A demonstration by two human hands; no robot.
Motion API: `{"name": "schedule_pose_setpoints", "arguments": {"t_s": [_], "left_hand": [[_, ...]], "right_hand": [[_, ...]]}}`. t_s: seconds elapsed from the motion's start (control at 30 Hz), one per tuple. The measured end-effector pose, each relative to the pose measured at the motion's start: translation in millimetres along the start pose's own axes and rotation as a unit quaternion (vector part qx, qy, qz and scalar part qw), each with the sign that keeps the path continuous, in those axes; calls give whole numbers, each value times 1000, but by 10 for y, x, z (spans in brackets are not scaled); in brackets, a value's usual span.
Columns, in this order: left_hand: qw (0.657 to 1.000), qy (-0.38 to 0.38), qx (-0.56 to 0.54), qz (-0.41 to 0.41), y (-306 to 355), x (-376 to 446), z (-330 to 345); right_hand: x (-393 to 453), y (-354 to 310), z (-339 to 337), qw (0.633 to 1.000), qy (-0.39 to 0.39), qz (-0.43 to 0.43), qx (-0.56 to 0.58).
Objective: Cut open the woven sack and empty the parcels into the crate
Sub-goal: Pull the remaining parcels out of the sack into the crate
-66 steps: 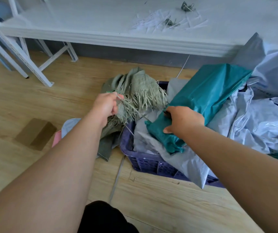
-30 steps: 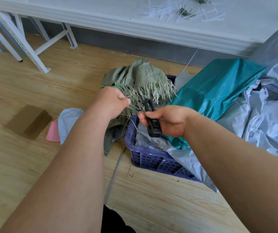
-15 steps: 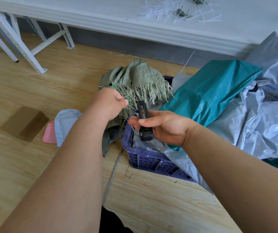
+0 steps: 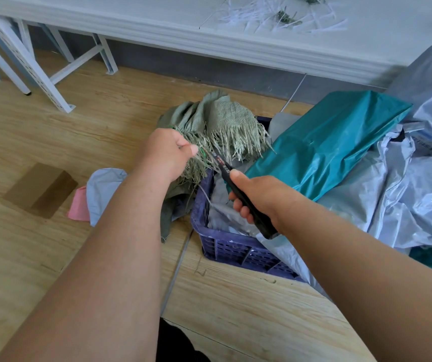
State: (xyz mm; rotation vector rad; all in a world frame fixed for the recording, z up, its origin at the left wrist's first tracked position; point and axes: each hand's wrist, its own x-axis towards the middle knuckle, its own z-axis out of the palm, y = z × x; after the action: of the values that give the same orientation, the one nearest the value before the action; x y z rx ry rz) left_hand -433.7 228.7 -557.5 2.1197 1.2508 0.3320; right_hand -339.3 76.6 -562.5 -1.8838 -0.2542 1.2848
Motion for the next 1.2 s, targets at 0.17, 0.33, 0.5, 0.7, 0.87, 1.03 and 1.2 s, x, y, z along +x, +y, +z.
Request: {"name": "schedule_pose_setpoints", "arguments": {"t_s": [0.17,0.33,0.5,0.7,0.87,1.03,1.2], "left_hand": [[999,35,4,26,20,16,24],[990,141,12,12,-28,71,16],[981,193,1,19,-87,89,40],[964,263,-45,7,-223,127,-18],[961,265,-70,39,-150,105,-29],[938,329,-100,44,-126,136,-203],[970,224,76,-52,-351,263,-207]], "right_hand": [[-41,-41,18,975,14,-70,-210],[-105,-61,4,910,20,-111,-400],[-175,-115,-31,866,-4,-115,-487],[-237,-87,-123,860,-50,-71,-502],[-193,-106,-35,888,-63,-64,-451],[-137,159,231,860,-152,-43,-484],[121,-41,-26,958,43,-105,-263]]}}
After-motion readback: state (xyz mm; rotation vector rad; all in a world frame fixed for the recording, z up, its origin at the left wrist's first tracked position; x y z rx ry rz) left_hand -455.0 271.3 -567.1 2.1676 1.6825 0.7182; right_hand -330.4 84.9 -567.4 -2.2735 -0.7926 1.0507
